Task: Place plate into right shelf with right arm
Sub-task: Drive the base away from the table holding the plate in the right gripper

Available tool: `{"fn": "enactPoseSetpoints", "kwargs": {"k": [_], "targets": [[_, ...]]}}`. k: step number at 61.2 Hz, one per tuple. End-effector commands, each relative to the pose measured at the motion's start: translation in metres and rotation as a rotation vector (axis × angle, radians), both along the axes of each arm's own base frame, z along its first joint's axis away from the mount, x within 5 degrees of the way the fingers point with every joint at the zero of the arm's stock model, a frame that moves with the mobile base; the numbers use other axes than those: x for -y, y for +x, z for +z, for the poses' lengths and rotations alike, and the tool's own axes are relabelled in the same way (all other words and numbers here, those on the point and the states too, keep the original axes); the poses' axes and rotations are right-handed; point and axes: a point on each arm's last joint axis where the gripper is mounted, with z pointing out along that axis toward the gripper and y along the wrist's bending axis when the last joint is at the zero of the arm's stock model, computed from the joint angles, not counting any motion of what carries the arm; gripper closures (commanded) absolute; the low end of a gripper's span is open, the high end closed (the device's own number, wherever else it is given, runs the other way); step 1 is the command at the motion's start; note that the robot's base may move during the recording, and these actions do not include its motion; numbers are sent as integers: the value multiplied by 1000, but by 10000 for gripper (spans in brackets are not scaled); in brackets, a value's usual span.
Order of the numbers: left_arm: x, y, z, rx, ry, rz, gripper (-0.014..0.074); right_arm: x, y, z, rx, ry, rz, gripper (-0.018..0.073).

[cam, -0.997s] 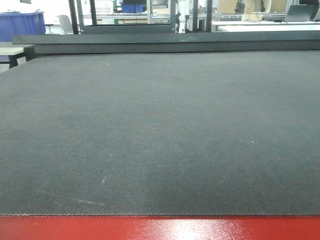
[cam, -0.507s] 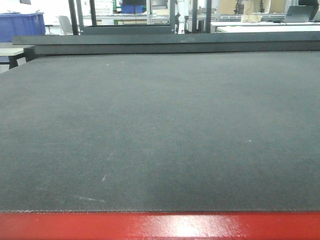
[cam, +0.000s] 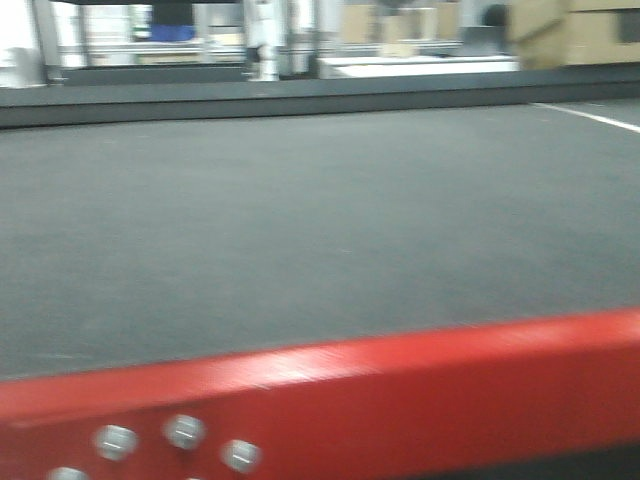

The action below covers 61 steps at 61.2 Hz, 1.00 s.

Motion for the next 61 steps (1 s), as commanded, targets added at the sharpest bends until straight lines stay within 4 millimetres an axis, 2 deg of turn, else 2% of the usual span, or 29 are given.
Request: {"fn": "enactPoseSetpoints", "kwargs": {"k": [1,61], "targets": [[0,0,5,84,-14,4,643,4,-1,17,89,67,-33,505],[0,0,5,84,-14,4,643,4,-1,17,89,67,-33,505]]}}
